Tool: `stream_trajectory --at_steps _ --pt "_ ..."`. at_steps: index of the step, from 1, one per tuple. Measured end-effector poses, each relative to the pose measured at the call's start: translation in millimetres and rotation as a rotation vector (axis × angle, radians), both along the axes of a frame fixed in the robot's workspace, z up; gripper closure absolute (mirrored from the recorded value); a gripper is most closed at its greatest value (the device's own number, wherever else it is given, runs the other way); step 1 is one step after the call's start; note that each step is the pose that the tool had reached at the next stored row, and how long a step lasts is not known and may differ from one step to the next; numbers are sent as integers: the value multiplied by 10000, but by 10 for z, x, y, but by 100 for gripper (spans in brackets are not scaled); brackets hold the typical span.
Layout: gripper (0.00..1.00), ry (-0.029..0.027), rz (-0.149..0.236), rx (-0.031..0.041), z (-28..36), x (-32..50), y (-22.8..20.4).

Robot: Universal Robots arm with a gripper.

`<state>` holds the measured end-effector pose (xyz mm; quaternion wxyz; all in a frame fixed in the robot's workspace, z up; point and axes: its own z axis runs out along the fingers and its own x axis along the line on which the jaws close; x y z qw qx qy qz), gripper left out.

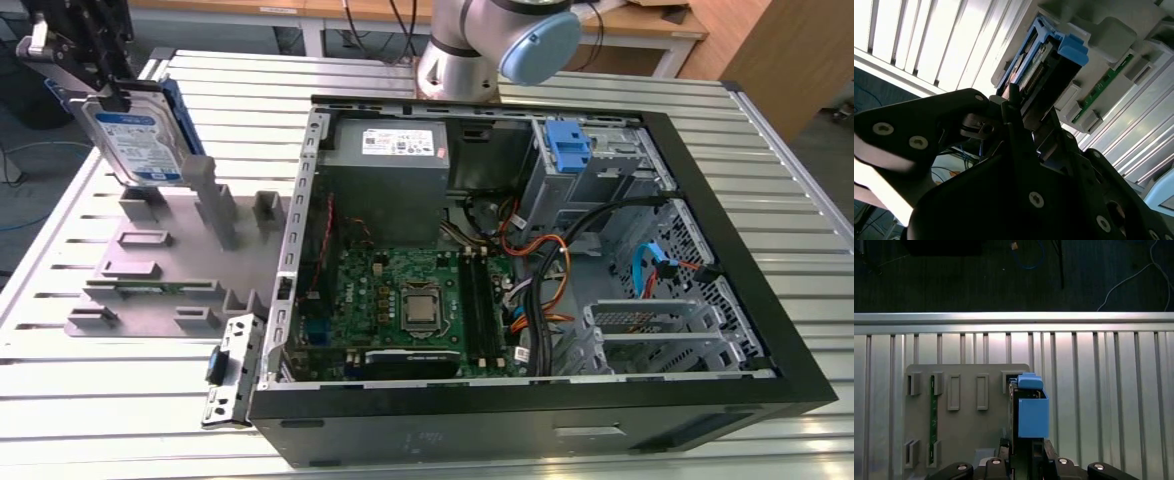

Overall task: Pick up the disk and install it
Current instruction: 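Pick up the disk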

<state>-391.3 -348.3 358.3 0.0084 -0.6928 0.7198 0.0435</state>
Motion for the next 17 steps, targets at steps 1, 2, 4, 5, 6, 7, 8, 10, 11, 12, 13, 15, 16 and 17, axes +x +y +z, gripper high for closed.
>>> stream_trajectory --at_steps 1,2,4,5,6,7,8,10,11,12,13,15,16,17 --pt "65 -2 0 1 0 0 0" --pt "65 -4 -1 2 0 0 0" --pt "65 -1 -1 0 6 0 0" --pt "65 -1 -1 1 11 0 0" --pt "65 -1 -1 1 12 0 0" --pt "65 -1 -1 0 12 0 0" --pt "65 -2 -1 1 12 0 0" --pt "65 -1 0 1 13 0 0" --pt "65 -1 -1 0 14 0 0" --pt "65 -2 -1 0 14 0 0" --pt "65 -2 -1 1 14 0 0" --pt "65 -2 -1 1 15 0 0" --pt "65 -1 -1 0 16 0 0" --pt "65 4 -1 -2 27 0 0"
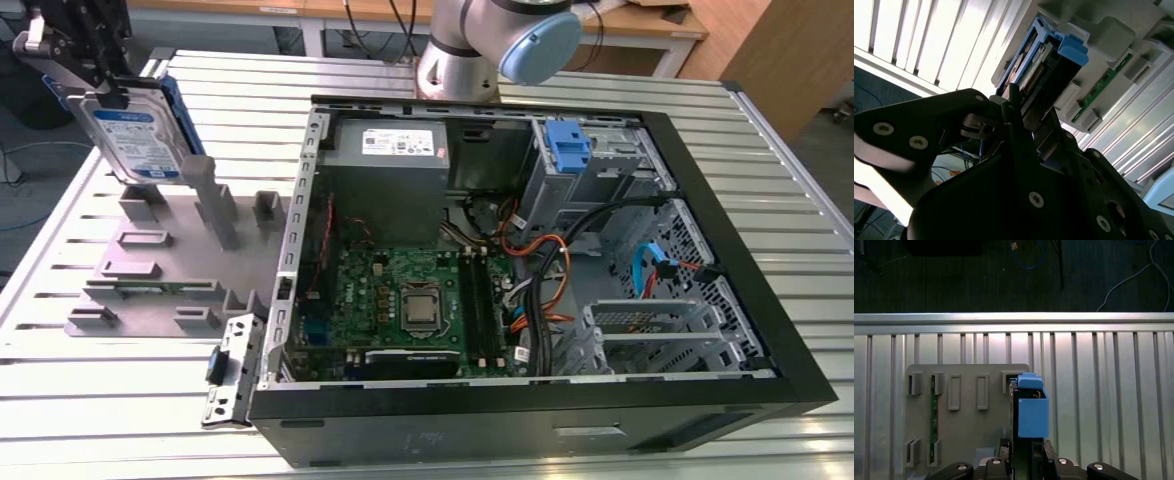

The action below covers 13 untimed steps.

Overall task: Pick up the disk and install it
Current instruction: 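Pick up the disk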

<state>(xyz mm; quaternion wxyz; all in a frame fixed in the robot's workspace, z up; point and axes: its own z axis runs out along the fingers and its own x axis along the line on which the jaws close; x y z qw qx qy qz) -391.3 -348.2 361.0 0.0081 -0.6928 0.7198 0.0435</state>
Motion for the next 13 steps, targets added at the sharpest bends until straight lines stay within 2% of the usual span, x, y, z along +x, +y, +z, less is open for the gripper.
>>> stream_trajectory --at_steps 3,13 --pt "65 -6 0 2 63 0 0" --pt "65 -6 0 3 388 0 0"
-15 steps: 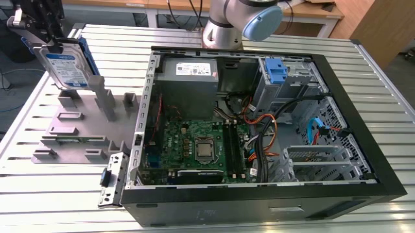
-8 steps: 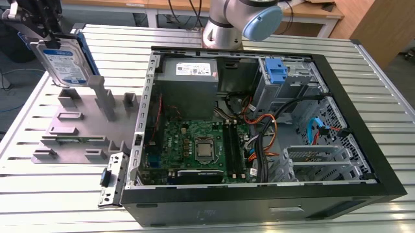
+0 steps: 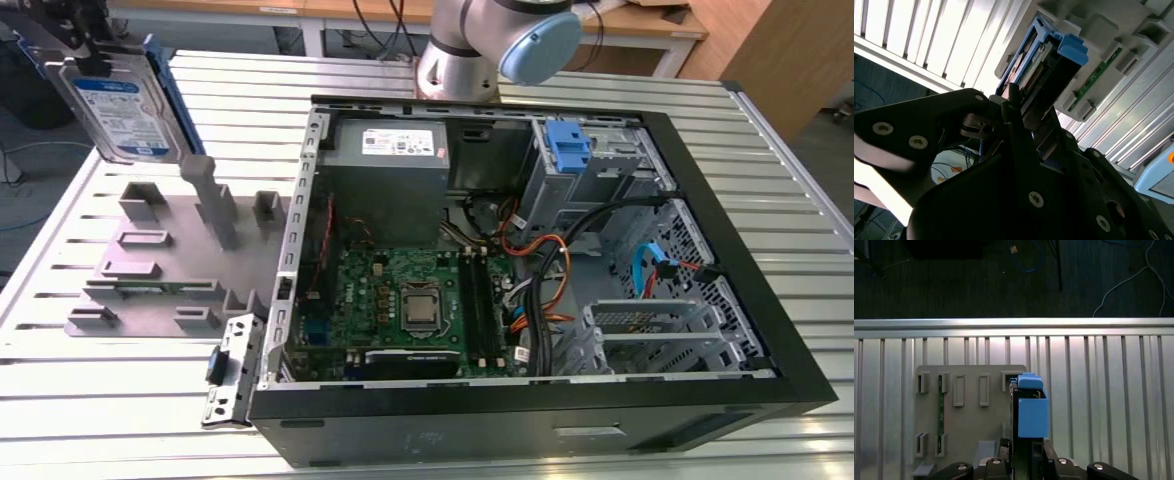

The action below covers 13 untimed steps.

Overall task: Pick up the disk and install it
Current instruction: 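Pick up the disk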

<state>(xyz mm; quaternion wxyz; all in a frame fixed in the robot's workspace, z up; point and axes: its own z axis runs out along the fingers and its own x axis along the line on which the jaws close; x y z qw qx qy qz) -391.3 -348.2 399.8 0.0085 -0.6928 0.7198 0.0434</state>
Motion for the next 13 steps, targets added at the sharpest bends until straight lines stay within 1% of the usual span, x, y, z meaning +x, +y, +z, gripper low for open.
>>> stream_trajectory --at_steps 3,10,11,13 --pt "65 0 0 -1 69 0 0" --pt "65 1 0 -1 267 0 0" --pt "65 0 1 0 281 0 0" --pt "65 -3 0 0 284 0 0"
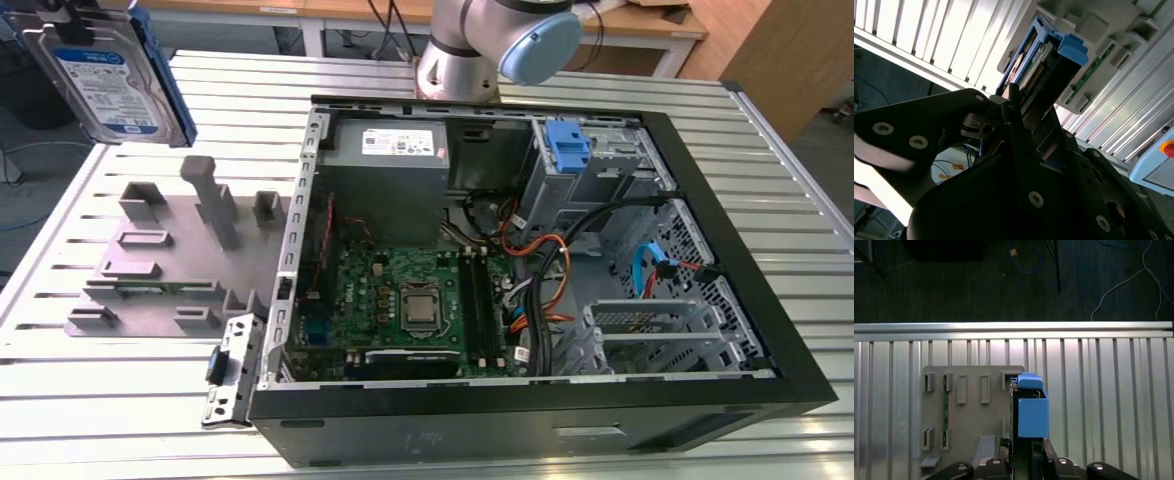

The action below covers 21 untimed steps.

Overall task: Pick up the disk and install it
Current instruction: 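Pick up the disk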

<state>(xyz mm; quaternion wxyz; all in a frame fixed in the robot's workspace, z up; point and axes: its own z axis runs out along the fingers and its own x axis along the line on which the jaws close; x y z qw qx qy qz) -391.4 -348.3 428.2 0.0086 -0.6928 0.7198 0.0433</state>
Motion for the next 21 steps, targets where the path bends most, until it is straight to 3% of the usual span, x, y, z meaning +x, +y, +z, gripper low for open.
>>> stream_trajectory --at_steps 16,21 --pt "65 3 0 -7 17 0 0" --pt "65 3 0 -8 110 0 0"
